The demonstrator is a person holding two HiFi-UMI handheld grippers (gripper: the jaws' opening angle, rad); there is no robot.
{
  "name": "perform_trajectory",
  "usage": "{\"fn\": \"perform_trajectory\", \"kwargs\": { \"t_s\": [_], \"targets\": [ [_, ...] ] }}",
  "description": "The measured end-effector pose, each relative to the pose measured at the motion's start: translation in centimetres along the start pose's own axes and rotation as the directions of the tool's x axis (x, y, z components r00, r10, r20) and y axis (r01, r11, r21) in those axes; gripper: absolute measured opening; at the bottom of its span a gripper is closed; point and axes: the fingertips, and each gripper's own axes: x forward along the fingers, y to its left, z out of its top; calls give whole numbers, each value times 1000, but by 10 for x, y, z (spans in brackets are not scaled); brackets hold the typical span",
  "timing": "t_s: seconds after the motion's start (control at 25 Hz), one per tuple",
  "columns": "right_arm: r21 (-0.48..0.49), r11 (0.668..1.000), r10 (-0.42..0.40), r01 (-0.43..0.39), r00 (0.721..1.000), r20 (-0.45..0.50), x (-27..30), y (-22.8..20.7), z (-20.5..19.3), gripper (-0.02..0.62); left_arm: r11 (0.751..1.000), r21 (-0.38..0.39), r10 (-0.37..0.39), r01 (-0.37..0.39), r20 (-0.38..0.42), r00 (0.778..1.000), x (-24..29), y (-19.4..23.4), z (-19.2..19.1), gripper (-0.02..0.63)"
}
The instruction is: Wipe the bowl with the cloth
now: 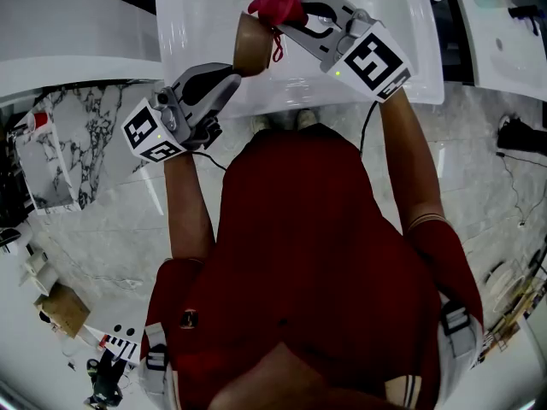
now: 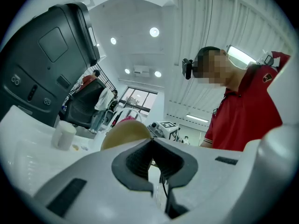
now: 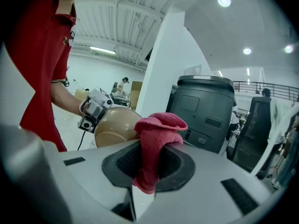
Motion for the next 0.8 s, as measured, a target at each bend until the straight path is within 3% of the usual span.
{"fn": "perform_trajectory", "kwargs": {
  "t_s": [0.8],
  "targets": [
    [96, 994, 61, -58, 998, -28, 10, 14, -34, 51, 995, -39, -81, 87, 128, 988, 3, -10, 19, 12]
  ]
}}
